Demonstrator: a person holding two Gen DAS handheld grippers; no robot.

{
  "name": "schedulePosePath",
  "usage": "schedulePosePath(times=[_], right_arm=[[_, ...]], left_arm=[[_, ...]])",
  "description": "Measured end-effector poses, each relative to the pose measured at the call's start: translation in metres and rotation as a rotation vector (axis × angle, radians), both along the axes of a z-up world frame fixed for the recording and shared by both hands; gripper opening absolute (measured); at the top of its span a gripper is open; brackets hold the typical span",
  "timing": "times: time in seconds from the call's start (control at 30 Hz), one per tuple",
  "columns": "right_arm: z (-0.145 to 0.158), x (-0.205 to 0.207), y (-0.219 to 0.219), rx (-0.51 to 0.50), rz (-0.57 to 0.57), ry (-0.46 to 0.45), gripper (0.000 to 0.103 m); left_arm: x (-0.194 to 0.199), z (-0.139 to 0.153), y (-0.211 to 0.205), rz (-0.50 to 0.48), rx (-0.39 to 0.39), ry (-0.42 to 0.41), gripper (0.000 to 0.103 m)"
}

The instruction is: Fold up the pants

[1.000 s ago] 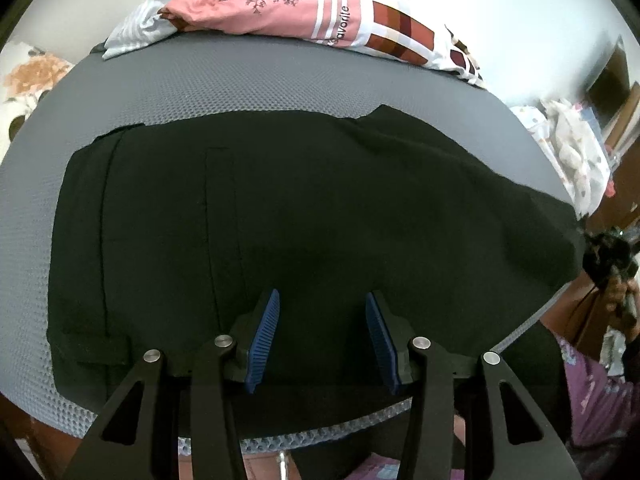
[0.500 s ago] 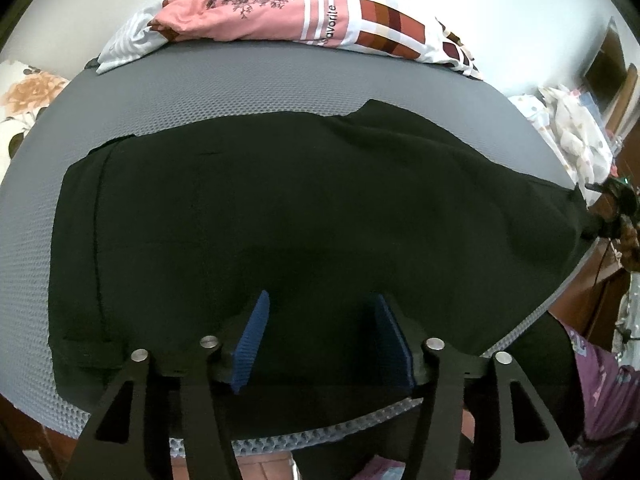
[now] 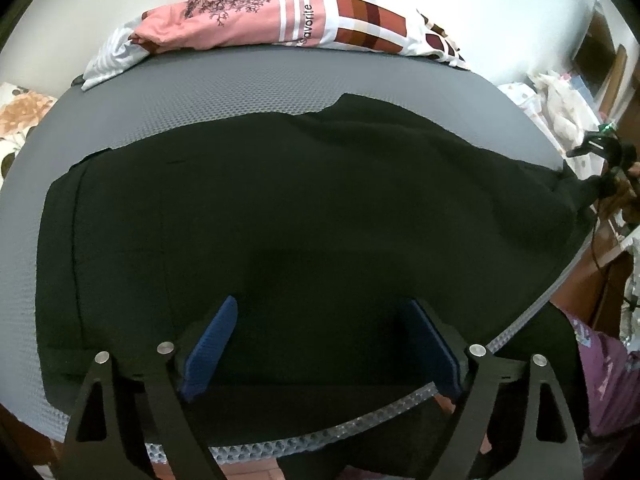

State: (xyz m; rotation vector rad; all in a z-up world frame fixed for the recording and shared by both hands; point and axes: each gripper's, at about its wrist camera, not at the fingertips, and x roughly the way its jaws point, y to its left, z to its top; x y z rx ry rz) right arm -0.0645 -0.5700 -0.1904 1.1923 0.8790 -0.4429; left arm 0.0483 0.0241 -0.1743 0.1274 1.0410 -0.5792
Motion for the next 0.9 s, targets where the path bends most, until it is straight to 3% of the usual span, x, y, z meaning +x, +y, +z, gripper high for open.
schedulePosePath(times=[0.13,0.2,0.27,0.37,0.43,0.5,0.6,0.73,0.8,0.83,0.9], right_arm=[[-0.007,0.015,0.000,0.014,-0.008,0.090,0.071],[-0.007,0.017,-0.002,-0.008,-0.010,0.102,0.066],[-0.004,0.022,-0.001,-0.035,0.003,0.118,0.032],[-0.005,0.019,0.003,-0.069,0.029,0.146,0.012],[0.000,0.012,0.006,-0.082,0.045,0.112,0.008],[0.008,0.001,0.007,-0.092,0.050,0.052,0.007],[0.023,-0.024,0.004,-0.052,0.019,-0.109,0.006],[0.052,-0.044,-0.001,0.075,-0.016,-0.478,0.007],[0.079,-0.055,0.002,0.039,-0.012,-0.643,0.007],[0.096,-0.069,0.005,-0.034,-0.009,-0.736,0.007],[0.103,-0.084,0.011,-0.130,0.004,-0.731,0.007]], left_arm=[[0.001,0.000,0.003,0.005,-0.023,0.005,0.088],[0.002,0.001,0.003,0.010,-0.033,0.010,0.088],[0.003,0.001,0.004,0.015,-0.044,0.017,0.088],[0.004,0.001,0.006,0.020,-0.062,0.026,0.088],[0.004,0.001,0.007,0.021,-0.068,0.029,0.088],[0.004,0.001,0.007,0.021,-0.066,0.029,0.088],[0.004,0.002,0.006,0.019,-0.060,0.024,0.088],[0.003,0.001,0.005,0.022,-0.054,0.023,0.088],[0.003,0.001,0.004,0.028,-0.051,0.027,0.088],[0.003,0.002,0.003,0.032,-0.050,0.029,0.088],[0.003,0.001,0.002,0.035,-0.044,0.030,0.089]])
